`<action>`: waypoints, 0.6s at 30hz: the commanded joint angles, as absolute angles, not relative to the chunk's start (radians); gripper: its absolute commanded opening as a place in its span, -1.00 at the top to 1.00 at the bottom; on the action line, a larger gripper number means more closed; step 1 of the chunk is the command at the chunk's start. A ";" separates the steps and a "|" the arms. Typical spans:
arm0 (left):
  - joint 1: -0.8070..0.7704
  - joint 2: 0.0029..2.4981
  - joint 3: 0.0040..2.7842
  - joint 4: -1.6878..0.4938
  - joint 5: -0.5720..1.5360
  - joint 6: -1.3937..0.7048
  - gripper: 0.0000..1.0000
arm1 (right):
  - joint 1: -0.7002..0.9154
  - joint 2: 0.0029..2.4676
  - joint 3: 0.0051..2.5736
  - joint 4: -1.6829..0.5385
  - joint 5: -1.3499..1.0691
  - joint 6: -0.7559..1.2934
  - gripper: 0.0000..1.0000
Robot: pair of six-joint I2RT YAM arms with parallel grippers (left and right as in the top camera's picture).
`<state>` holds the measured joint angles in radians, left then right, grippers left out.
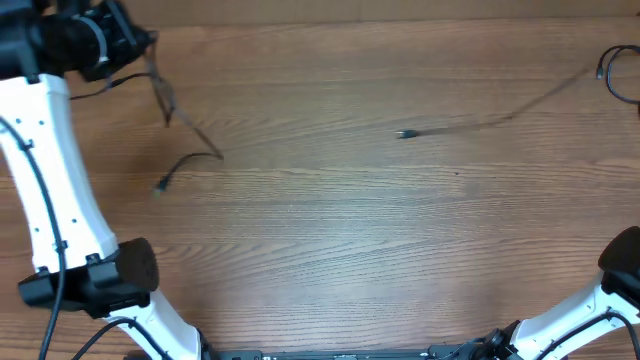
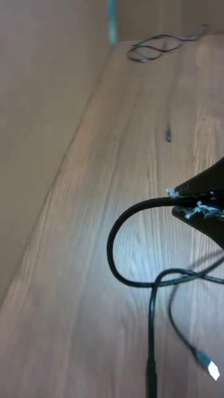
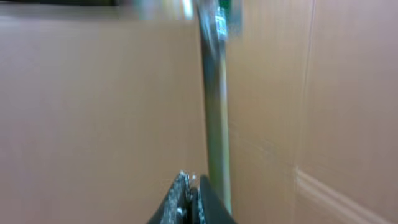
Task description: Untangle cables
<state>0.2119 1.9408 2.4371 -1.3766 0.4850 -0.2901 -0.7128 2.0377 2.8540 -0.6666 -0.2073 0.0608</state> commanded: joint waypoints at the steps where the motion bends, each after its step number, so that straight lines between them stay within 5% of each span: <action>1: 0.139 1.886 2.458 -1.333 0.461 -0.270 0.92 | -0.712 2.029 2.868 -0.449 -0.211 0.083 0.92; 5: 0.087 1.879 2.458 -1.294 0.454 -0.274 0.92 | -0.711 2.033 2.866 -0.353 -0.158 0.075 0.92; 11: 0.048 1.879 2.458 -1.277 0.354 -0.296 0.91 | -0.744 2.076 2.864 -0.416 -0.038 -0.291 0.92; 18: 0.016 1.879 2.458 -1.296 0.347 -0.303 0.92 | -0.940 2.040 2.863 -0.291 -0.264 -0.070 0.92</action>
<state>0.0319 1.9110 2.4374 -1.2926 0.3656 -0.2893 -0.8566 2.0800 2.8532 -0.3325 -0.1692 -0.1486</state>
